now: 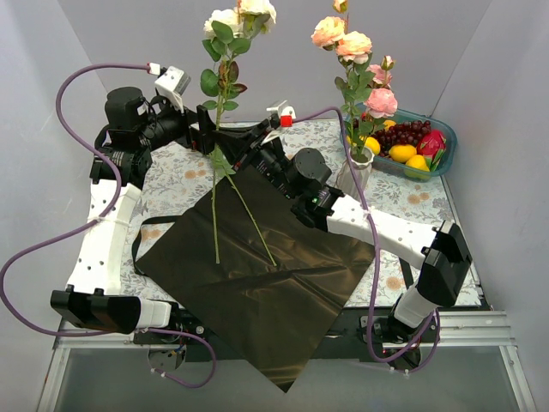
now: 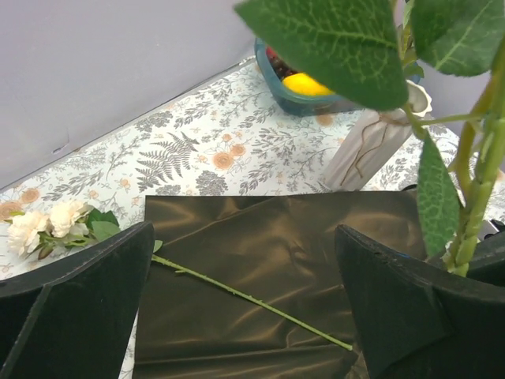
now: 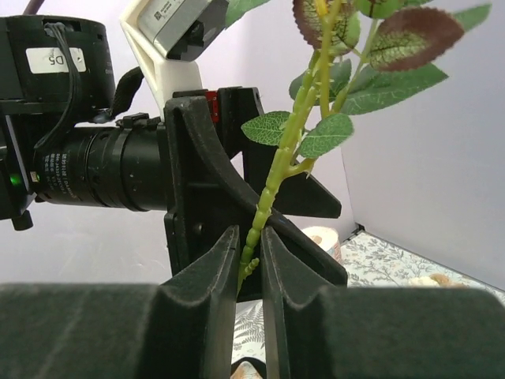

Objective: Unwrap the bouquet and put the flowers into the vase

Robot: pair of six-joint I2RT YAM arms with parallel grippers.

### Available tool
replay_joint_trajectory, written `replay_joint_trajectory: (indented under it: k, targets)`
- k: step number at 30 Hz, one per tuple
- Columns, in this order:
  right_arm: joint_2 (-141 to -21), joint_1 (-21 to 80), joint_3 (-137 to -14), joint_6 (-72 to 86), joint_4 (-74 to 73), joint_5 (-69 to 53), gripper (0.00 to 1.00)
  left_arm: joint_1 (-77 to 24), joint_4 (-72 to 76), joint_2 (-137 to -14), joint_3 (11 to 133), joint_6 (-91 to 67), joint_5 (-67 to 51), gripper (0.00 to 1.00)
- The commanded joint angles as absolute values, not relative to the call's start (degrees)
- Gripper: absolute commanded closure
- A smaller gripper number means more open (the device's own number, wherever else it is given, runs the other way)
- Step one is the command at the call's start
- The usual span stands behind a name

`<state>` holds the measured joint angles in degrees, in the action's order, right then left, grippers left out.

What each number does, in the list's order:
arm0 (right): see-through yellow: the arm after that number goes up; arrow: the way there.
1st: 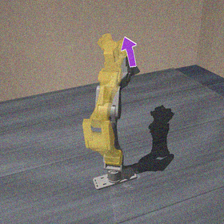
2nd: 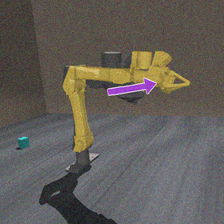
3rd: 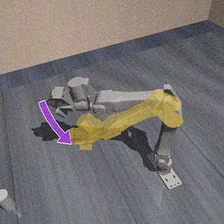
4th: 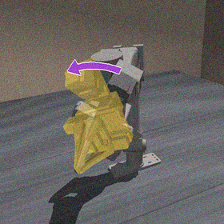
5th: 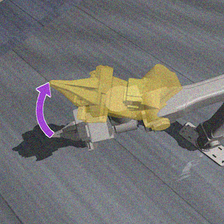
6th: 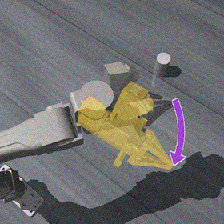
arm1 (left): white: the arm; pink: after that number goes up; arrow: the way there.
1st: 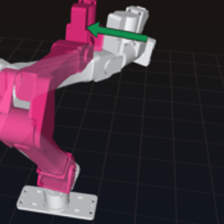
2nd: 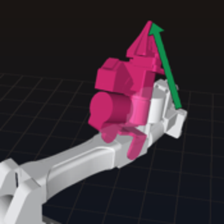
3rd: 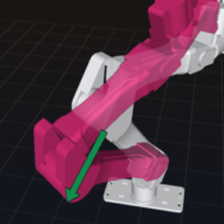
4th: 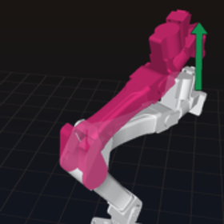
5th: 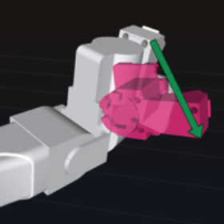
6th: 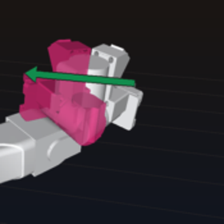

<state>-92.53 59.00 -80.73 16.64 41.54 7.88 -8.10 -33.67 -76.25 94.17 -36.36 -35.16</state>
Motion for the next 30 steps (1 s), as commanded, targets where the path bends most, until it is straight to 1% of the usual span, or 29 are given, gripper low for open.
replay_joint_trajectory:
  k: [1, 2, 3, 4, 5, 9, 12, 15, 16, 17, 20, 24, 27, 29, 30]
  targets:
    - [-95.18, 59.94, -83.58, 18.9, 40.26, 3.08, 0.77, -11.78, -37.27, -73.21, 94.48, -34.37, -44.82, 0.02]
    - [-95.27, 60.03, -83.84, 18.9, 40.08, 3.08, 0.79, -11.78, -37.27, -73.3, 94.4, -34.37, -44.82, 0.02]
    - [-95.19, 60.03, -83.85, 18.9, 40.17, 3.16, 0.83, -11.78, -37.35, -73.13, 94.39, -34.37, -44.74, 0.02]
    - [-95.1, 60.03, -83.85, 18.9, 39.99, 3.77, 0.96, -11.78, -37.35, -73.04, 94.31, -34.37, -44.56, 0.02]
    - [-94.92, 60.03, -83.76, 18.64, 39.9, 4.04, 0.99, -11.78, -37.27, -72.95, 94.31, -34.37, -44.21, 0.02]
    - [-92.91, 60.03, -83.06, 16.0, 39.29, 5.97, 0.99, -11.78, -36.04, -72.69, 94.31, -34.8, -40.36, 0.02]
    - [-89.93, 59.77, -81.83, 11.09, 39.2, 8.34, 0.99, -11.78, -34.81, -72.77, 94.66, -35.94, -37.01, 0.02]
    - [-85.89, 58.28, -81.56, 4.85, 37.8, 9.93, 0.99, -11.69, -33.23, -73.56, 96.59, -37.17, -29.81, 0.02]
    - [-84.74, 57.84, -81.48, 1.53, 36.92, 10.63, 0.99, -11.6, -33.14, -73.83, 97.29, -37.53, -25.79, 0.02]
    - [-83.42, 57.14, -81.39, 0.54, 36.31, 10.72, 0.99, -11.17, -34.09, -75.22, 99.3, -37.7, -24.53, 0.02]
    - [-78.24, 52.66, -81.39, -1.91, 34.19, 10.46, 0.99, -10.55, -36.12, -76.46, 100.55, -38.14, -21.45, 0.02]
    - [-71.91, 45.11, -82.09, -3.16, 31.12, 9.67, 0.99, -10.46, -33.67, -73.75, 94.76, -37.88, -19.78, 0.02]
    - [-68.4, 40.72, -81.74, -5.7, 30.41, 9.58, 0.99, -10.46, -34.1, -74.09, 93.87, -38.14, -18.46, 0.02]
    - [-66.28, 39.03, -78.5, -8.16, 33.38, 10.72, 0.99, -10.37, -33.93, -74.09, 92.82, -38.23, -17.58, 0.02]
    - [-64.18, 37.72, -76.49, -10.7, 38.1, 10.98, 0.99, -10.37, -33.93, -74.09, 92.46, -38.15, -17.49, 0.02]
